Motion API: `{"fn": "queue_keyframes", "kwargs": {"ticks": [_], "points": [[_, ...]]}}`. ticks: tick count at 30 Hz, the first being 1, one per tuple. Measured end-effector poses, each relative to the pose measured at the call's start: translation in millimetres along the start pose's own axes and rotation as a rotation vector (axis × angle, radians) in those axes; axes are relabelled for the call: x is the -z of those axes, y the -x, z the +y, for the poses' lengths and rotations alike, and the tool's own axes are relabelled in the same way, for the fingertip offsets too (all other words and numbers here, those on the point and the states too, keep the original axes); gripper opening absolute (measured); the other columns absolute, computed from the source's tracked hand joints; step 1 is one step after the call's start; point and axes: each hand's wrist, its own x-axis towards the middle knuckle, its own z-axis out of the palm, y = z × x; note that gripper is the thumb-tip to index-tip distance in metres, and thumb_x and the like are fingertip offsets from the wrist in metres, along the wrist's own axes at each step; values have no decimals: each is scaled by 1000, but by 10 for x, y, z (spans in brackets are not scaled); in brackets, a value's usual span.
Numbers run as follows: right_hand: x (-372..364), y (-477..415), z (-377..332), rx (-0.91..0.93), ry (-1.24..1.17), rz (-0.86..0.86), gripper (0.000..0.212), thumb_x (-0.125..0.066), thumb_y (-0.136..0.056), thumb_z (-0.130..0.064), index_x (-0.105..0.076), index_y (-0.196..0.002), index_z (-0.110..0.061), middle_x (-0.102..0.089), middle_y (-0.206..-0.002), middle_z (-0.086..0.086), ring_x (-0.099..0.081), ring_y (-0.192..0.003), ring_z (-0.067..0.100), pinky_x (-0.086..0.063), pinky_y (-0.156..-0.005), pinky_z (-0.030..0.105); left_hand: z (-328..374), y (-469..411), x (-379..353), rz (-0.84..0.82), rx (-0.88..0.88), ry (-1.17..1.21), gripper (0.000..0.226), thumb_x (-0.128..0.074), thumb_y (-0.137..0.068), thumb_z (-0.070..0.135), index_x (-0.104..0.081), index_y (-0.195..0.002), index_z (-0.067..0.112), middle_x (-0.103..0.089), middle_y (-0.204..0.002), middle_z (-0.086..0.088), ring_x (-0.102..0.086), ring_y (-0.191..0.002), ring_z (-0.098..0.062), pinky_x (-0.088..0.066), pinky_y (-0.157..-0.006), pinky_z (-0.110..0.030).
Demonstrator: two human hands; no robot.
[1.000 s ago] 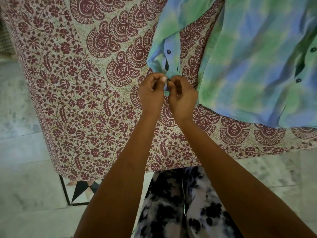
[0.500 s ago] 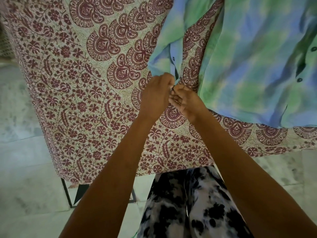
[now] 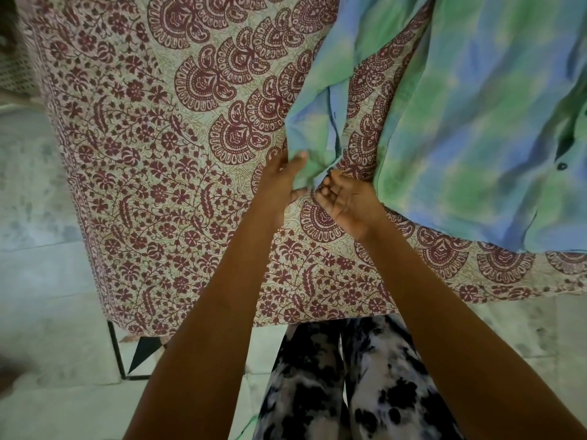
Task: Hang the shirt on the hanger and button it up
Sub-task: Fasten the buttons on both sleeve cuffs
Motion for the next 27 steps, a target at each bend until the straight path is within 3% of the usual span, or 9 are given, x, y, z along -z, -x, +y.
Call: {"fn": "queue_keyframes", "kwargs": {"ticks": [2,5,10,12,14,18,22,24,27], "points": [[-92,18,11,58,149,94,17,-42,-95,-7,-59,-95,-5,-56,-66,0,-48,-58,7,-50,-54,17,19,23,1,86,-117,-127,28,-61,-87,15,-60,-113,6,-67,-103,-7,-65,-89,-21,-56,-72,-26],[-227,8,-8,190,378,230,22,-40,-97,-18,-56,-110,-10,-59,-88,2,-53,-75,13,-47,-69,24,87,99,84,371,-506,-541,25,-63,-81,5,-62,-106,4,-64,-89,0,-63,-72,-16,-49,-55,-9],[-597,4,-29,243,438,48,28,-40,-94,-43,-62,-99,-26,-67,-96,-1,-61,-89,16,-47,-83,33,85,218,404,369,-983,-1086,32,-59,-72,20,-66,-102,12,-63,-83,-12,-60,-74,-28,-46,-70,-31],[-673,-50,-29,237,510,84,30,-52,-88,-45,-64,-104,-23,-68,-107,4,-64,-95,21,-51,-84,37,43,229,421,231,-951,-1160,37,-51,-73,26,-67,-104,14,-61,-79,-10,-60,-73,-27,-49,-75,-35],[-722,-97,-39,243,491,237,29,-59,-87,-24,-61,-111,-7,-66,-109,15,-63,-90,26,-52,-80,35,27,239,437,128,-842,-1109,41,-46,-76,31,-67,-107,15,-63,-83,-9,-59,-71,-24,-52,-75,-37],[-604,-121,-61,229,499,386,17,-61,-85,-7,-59,-101,-2,-63,-89,13,-58,-70,21,-49,-54,17,-6,153,436,295,-711,-824,42,-42,-83,35,-68,-106,12,-64,-98,-12,-61,-79,-23,-46,-72,-26],[-417,-153,65,168,486,365,19,-67,-81,-8,-57,-97,-8,-62,-97,12,-61,-79,22,-53,-66,31,-47,-87,379,459,-392,-930,49,-56,-84,23,-46,-131,16,-48,-128,-18,-50,-112,-35,-43,-91,-42],[-350,-131,121,126,439,368,16,-64,-83,-6,-57,-97,-10,-63,-102,15,-60,-85,25,-53,-73,36,-56,-169,319,400,-280,-914,56,-58,-85,24,-38,-137,16,-45,-134,-18,-49,-116,-36,-44,-91,-45],[-293,-107,158,52,394,331,22,-60,-87,-4,-55,-108,-6,-61,-109,15,-60,-102,32,-53,-77,34,4,-209,228,357,-250,-734,48,-58,-86,29,-46,-131,19,-55,-127,-12,-55,-111,-33,-46,-89,-40]]}}
